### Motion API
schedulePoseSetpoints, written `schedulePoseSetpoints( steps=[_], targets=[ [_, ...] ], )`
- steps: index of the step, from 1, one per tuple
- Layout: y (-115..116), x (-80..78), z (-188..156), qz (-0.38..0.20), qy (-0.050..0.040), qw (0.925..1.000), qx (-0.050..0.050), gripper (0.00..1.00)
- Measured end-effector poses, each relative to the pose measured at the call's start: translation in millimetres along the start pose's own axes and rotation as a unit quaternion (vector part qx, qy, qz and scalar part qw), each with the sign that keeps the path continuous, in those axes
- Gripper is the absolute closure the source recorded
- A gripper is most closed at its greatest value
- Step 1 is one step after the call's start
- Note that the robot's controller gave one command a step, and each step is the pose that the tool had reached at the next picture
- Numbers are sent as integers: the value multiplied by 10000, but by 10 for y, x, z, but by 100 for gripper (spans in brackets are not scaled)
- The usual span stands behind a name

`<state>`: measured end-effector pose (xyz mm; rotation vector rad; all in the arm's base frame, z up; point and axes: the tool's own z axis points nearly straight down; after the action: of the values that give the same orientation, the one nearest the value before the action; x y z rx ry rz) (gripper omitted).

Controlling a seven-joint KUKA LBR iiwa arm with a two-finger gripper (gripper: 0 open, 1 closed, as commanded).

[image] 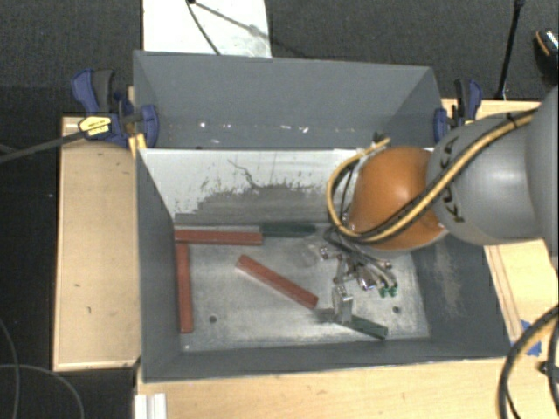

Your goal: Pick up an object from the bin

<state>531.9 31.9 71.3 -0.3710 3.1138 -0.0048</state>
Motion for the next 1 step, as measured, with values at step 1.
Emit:
schedulePoseSetpoints(
  steps=[1],
  targets=[
    [608, -304, 5, 1318, 2, 9913, -30, 0]
  ],
)
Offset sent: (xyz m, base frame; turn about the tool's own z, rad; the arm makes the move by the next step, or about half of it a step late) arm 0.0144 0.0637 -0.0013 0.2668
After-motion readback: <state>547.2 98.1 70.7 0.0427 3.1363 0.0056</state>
